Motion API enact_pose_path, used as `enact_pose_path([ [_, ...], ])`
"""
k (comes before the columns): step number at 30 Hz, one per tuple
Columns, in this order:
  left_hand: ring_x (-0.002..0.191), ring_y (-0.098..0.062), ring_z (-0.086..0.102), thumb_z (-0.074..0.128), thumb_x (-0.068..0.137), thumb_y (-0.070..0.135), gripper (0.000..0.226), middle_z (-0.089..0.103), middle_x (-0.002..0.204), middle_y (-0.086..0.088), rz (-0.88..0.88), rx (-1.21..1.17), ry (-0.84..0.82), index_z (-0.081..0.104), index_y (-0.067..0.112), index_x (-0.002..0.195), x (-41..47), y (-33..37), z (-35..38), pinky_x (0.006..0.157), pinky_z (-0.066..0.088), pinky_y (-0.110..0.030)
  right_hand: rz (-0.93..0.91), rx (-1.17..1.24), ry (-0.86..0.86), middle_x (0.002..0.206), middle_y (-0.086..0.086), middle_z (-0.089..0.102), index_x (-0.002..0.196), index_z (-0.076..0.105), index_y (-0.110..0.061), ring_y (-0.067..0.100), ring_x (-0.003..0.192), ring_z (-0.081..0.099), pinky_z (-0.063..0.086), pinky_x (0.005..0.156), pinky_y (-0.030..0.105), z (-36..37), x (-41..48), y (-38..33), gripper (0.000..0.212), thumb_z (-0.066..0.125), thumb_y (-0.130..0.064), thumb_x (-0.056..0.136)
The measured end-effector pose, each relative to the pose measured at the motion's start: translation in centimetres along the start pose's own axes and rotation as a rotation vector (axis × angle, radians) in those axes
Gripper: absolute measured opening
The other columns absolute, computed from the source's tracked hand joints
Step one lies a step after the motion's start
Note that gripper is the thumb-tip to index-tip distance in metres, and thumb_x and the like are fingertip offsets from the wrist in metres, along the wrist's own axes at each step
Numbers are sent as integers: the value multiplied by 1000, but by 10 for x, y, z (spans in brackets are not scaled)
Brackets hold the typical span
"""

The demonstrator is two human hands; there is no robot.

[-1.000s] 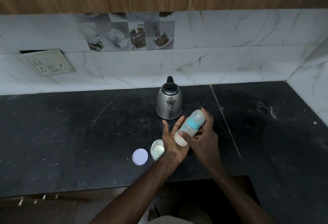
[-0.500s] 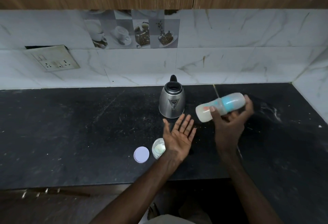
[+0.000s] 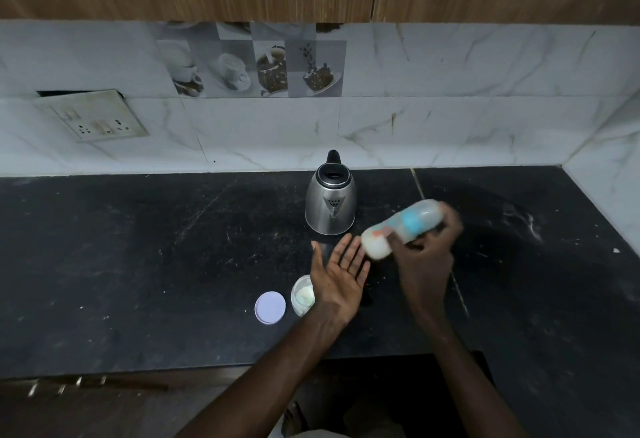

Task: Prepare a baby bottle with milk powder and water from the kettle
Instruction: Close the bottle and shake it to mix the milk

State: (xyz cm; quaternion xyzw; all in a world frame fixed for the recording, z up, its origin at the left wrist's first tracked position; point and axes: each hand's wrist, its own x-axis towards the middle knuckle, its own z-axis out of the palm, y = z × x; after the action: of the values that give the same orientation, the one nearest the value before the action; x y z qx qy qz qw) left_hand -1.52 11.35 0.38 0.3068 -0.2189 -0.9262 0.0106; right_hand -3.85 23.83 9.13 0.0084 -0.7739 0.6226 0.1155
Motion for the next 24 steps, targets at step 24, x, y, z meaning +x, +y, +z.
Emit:
enact_pose_path([
  [24, 136, -40, 58, 65, 95, 19, 47, 63, 141, -25, -120, 44, -56, 65, -3, 136, -18, 0, 6, 124, 37, -45, 9, -167, -514, 124, -14, 71, 154, 18, -57, 6, 102, 74, 62, 91, 45, -4, -13, 32, 114, 95, -43, 72],
])
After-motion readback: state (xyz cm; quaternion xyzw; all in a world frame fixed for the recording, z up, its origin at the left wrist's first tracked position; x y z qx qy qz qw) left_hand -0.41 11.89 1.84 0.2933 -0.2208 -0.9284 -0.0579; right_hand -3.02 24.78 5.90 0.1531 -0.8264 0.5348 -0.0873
